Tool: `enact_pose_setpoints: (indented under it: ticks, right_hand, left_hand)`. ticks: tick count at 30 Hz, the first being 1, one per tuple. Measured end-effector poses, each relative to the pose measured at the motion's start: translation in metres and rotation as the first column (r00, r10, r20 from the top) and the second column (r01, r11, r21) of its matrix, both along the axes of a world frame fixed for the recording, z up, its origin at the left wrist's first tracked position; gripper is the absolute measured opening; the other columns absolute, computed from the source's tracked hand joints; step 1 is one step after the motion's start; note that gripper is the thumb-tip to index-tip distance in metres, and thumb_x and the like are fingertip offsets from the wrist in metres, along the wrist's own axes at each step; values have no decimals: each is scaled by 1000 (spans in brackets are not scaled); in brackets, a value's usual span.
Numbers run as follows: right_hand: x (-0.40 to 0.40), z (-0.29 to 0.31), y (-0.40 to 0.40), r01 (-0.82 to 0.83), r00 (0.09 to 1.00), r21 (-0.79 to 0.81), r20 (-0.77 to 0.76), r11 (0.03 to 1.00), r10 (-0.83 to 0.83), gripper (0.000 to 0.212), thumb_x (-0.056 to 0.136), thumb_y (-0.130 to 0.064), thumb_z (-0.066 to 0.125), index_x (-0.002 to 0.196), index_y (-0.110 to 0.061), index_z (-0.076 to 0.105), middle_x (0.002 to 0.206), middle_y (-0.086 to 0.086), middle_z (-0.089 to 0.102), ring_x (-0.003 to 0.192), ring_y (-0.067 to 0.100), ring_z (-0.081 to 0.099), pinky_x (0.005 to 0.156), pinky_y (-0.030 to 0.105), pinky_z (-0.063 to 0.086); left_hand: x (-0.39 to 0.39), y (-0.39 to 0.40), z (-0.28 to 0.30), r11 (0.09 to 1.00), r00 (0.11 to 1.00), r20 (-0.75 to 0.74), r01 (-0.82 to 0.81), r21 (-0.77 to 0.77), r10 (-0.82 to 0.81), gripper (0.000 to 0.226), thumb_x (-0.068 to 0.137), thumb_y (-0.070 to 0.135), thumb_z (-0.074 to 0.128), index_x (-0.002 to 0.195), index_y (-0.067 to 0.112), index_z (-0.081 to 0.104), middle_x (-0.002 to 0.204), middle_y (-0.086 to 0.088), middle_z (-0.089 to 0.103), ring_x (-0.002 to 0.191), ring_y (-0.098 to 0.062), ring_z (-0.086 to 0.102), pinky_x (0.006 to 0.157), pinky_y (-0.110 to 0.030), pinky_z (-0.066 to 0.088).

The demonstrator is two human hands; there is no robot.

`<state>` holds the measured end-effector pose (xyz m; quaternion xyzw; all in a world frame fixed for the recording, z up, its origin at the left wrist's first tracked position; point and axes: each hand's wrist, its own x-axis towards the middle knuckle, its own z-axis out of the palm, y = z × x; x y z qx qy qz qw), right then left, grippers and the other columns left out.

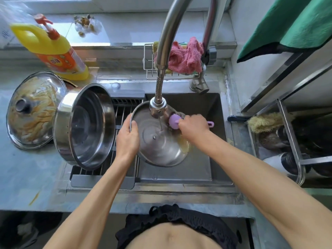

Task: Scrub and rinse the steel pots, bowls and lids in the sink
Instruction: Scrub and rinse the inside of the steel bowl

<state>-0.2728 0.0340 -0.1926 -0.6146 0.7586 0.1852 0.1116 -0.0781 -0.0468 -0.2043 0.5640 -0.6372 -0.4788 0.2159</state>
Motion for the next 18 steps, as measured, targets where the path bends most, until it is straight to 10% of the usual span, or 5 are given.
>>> enact_pose_setpoints:
  ticks: [6, 10, 13, 18]
  right_hand:
    - [23, 9, 19, 273, 795, 334, 450, 902, -407, 24, 91, -22, 52, 104, -7, 65, 85, 12, 60, 75, 29, 57, 61, 27, 43]
    - [44, 10, 22, 340, 329, 403, 796, 850, -509, 31, 99, -17, 43, 118, -19, 68, 67, 1, 54, 49, 13, 39, 42, 21, 29]
    - [55, 4, 12, 507, 33, 393, 881, 767, -473, 39, 97, -11, 40, 125, -24, 65, 65, -4, 49, 45, 7, 35, 42, 21, 25]
    - [36, 11, -9, 448, 651, -191, 740, 874, -172, 33, 91, -12, 49, 114, -21, 70, 84, 6, 67, 79, 26, 62, 66, 29, 38]
  left_hand:
    - [-13, 11, -12, 988, 994, -48, -107, -112, 102, 45, 109, 28, 39, 154, 26, 40, 156, 8, 44, 143, -8, 39, 108, -16, 24]
    - [-17, 17, -18, 989, 985, -92, -143, 43, 146, 45, 110, 33, 34, 153, 23, 43, 154, 0, 48, 142, -17, 43, 117, -29, 30]
    - [-21, 19, -14, 981, 980, -110, -152, 120, 166, 40, 110, 36, 31, 127, 16, 62, 120, -1, 66, 120, -21, 56, 97, -31, 41]
    - [-17, 2, -15, 970, 958, -242, -100, 224, 154, 30, 106, 32, 40, 102, 25, 69, 111, 1, 71, 107, -15, 64, 102, -39, 50]
